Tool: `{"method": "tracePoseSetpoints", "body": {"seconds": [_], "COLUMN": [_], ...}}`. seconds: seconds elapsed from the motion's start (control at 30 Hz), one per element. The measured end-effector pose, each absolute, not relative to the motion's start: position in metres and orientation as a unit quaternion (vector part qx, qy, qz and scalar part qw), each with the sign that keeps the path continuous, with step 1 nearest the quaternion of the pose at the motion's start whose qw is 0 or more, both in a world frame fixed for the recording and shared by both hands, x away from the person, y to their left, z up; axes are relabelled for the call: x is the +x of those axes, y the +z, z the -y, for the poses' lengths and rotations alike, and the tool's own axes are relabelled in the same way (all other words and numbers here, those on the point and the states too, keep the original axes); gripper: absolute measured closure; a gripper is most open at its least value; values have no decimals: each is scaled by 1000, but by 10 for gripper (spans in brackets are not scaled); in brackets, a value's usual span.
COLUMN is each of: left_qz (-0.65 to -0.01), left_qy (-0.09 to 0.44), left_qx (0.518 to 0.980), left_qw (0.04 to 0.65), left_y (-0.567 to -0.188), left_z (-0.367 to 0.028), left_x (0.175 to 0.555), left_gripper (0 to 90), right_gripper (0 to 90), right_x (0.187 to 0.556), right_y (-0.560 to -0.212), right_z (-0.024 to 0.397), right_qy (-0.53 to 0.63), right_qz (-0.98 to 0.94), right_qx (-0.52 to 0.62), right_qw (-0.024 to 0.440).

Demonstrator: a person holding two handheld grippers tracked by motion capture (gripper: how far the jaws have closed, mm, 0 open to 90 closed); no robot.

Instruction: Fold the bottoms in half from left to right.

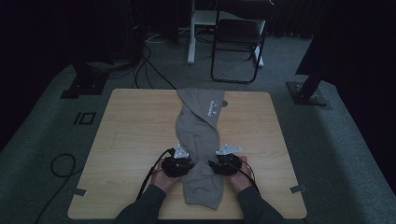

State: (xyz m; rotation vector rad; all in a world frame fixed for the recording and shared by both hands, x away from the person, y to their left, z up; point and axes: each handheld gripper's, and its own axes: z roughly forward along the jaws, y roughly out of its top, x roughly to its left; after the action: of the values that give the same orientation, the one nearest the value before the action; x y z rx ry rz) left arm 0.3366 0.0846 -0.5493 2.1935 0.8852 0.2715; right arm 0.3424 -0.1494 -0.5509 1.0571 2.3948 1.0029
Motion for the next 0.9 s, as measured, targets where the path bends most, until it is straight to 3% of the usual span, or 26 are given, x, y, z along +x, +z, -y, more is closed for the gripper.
{"method": "tracePoseSetpoints", "body": {"seconds": [0.57, 0.9], "left_qz": [-390, -393], "left_qy": [113, 122], "left_qx": [836, 819], "left_qw": [370, 401], "left_y": [-548, -520], "left_z": [-76, -101], "left_x": [396, 373], "left_gripper": [711, 655], "right_gripper": [523, 544], "right_x": [395, 386], "right_y": [-553, -540], "right_z": [156, 165], "right_qy": [358, 391], "right_qz": [-822, -804], "right_qx": [405, 419], "right_qw": [182, 161]}}
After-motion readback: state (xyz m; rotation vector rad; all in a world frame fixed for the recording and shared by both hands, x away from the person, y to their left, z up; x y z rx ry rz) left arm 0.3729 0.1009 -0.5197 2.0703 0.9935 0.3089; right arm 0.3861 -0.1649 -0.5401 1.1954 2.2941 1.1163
